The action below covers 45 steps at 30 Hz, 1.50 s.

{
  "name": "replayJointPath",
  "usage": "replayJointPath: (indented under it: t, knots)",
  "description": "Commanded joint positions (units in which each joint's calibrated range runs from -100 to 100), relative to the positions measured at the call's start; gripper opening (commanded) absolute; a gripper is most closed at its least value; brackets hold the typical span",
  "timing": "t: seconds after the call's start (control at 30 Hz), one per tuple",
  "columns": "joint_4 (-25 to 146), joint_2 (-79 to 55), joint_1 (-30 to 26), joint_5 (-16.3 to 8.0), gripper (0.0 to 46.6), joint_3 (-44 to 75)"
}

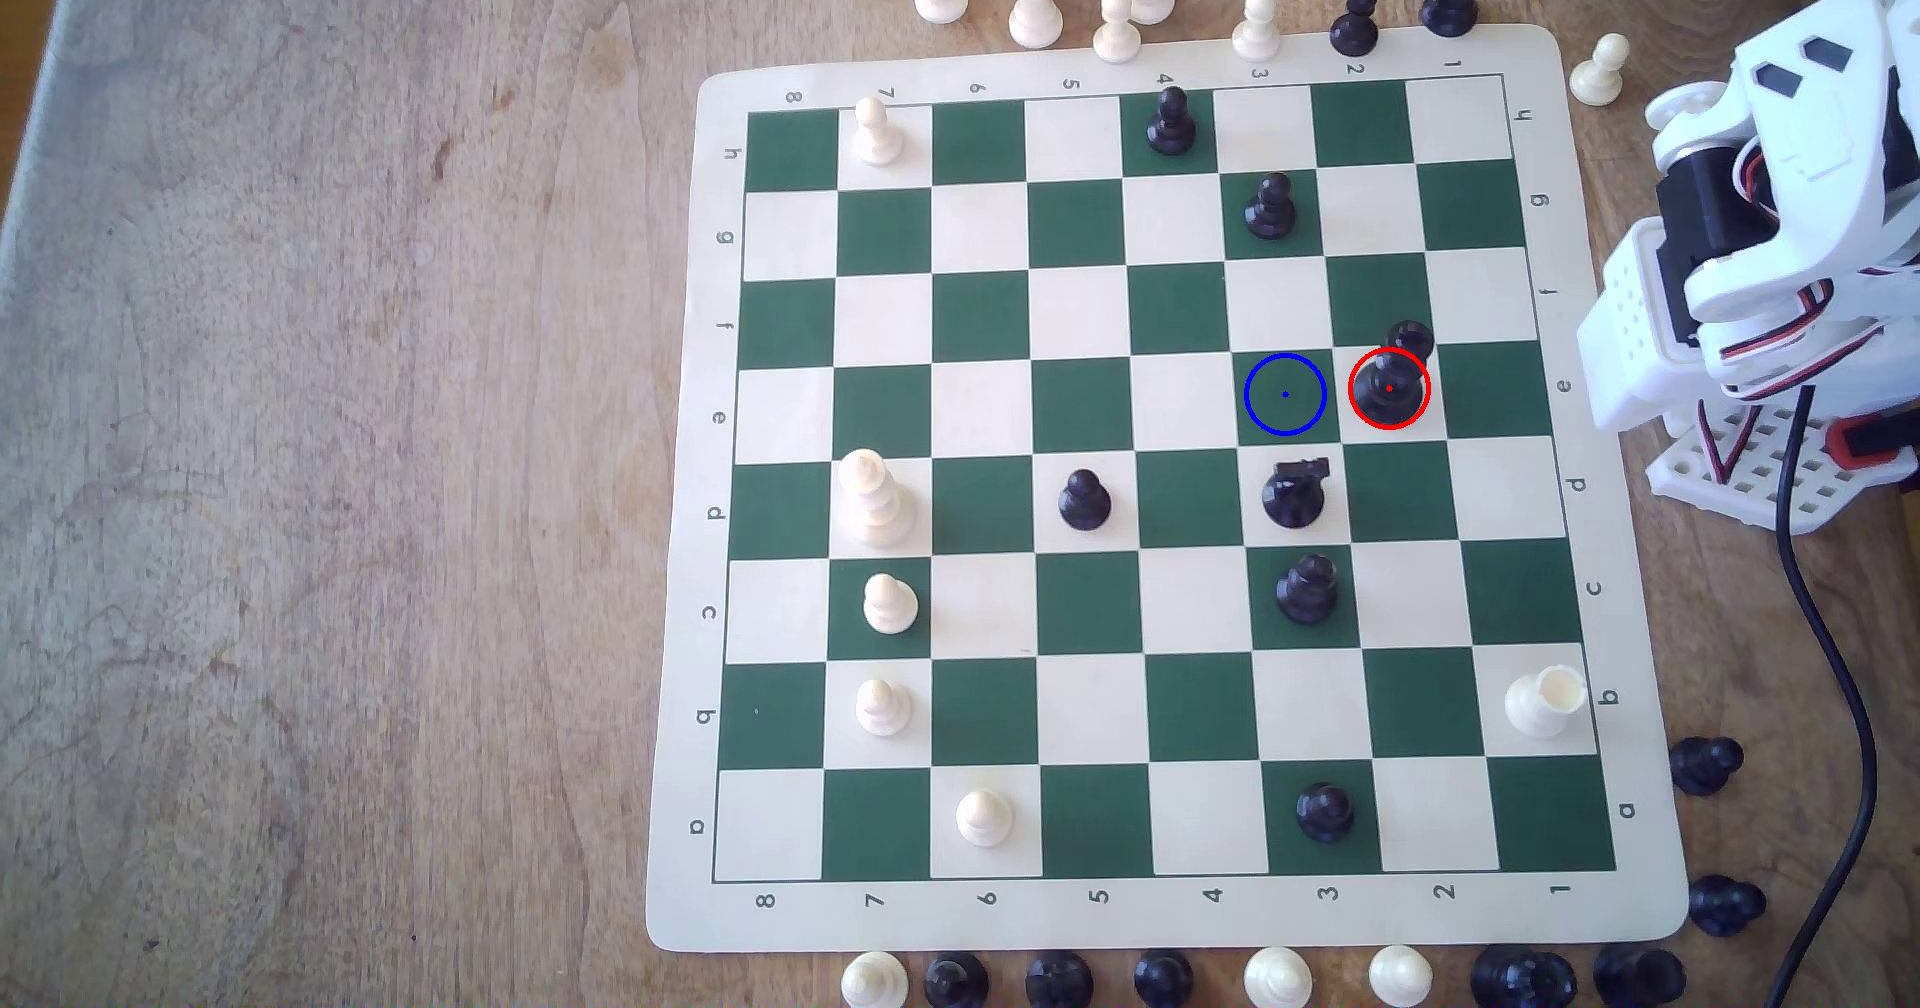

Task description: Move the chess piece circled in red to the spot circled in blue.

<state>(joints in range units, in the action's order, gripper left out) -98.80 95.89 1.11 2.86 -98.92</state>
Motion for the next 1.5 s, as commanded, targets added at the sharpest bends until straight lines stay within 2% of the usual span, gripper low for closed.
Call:
replayJointPath:
  t: [0.0, 0.23, 0.43, 0.53, 0.67, 0.7, 0.73, 0.87, 1.07, 1.13, 1.17, 1.27, 1.3, 1.37, 1.43, 1.47]
  knots:
    - [-0.62, -0.05, 0.03, 0.1, 0.2, -1.08]
    - [17.56, -0.05, -0.13, 0.1, 0.2, 0.73]
    - [47.7, -0.14, 0.26, -0.2, 0.2, 8.53]
    - [52.37, -0.14, 0.65, 0.05, 0.2, 10.79]
    - [82.59, -0.22, 1.59, -0.24, 0.2, 19.86]
    - [98.8, -0.22, 3.94, -0.29, 0.2, 24.21]
    - [105.6, -0.22, 4.8, -0.34, 0.2, 25.84]
    - [118.3, -0.39, 7.85, -0.34, 0.2, 29.47]
    - [138.85, -5.15, 8.55, -0.44, 0.5, 36.63]
    - [144.59, -6.59, 8.55, -2.3, 0.6, 39.53]
    - [151.55, -9.48, 8.79, -2.49, 1.7, 44.16]
    - [159.98, -14.57, 8.48, -2.49, 0.8, 50.77]
    - [164.82, -17.29, 7.3, -2.74, 2.6, 54.4]
    - [172.19, -20.0, 6.83, -1.42, 5.9, 57.48]
    - [176.86, -19.58, 6.36, 0.93, 11.9, 56.49]
    - [178.41, -19.58, 6.29, 1.76, 12.7, 56.4]
